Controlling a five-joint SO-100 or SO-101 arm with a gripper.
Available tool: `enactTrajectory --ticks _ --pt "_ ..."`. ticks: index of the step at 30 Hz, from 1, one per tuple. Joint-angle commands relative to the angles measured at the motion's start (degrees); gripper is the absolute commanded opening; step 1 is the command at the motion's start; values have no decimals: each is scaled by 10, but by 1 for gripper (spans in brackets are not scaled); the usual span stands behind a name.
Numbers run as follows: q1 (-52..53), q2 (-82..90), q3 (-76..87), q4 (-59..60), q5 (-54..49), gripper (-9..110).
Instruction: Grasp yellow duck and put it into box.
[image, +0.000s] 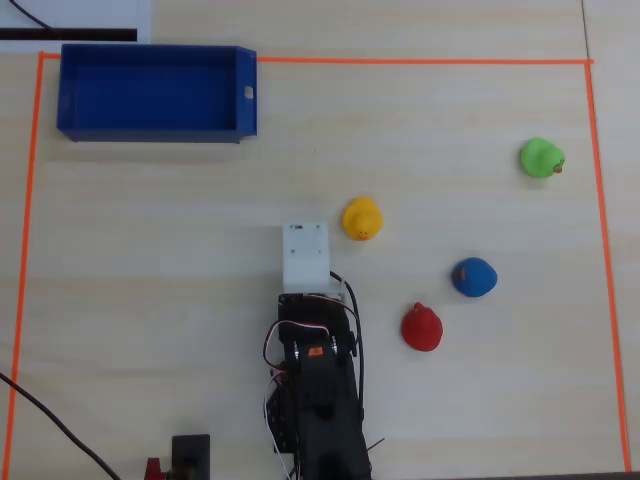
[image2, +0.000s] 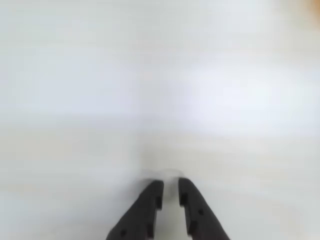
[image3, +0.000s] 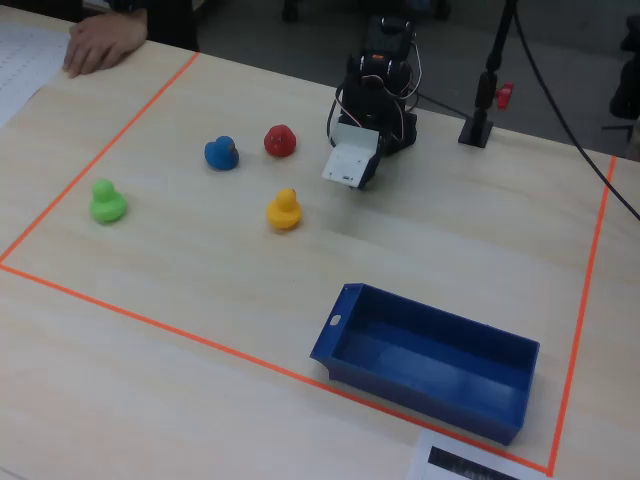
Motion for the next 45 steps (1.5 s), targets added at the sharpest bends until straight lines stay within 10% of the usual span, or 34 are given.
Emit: enactTrajectory --ticks 1,33,45 --pt "33 0 -70 -43 -15 8" --pt "243 -520 -267 -493 -6 35" --pt "283 -616 -258 -447 -11 34"
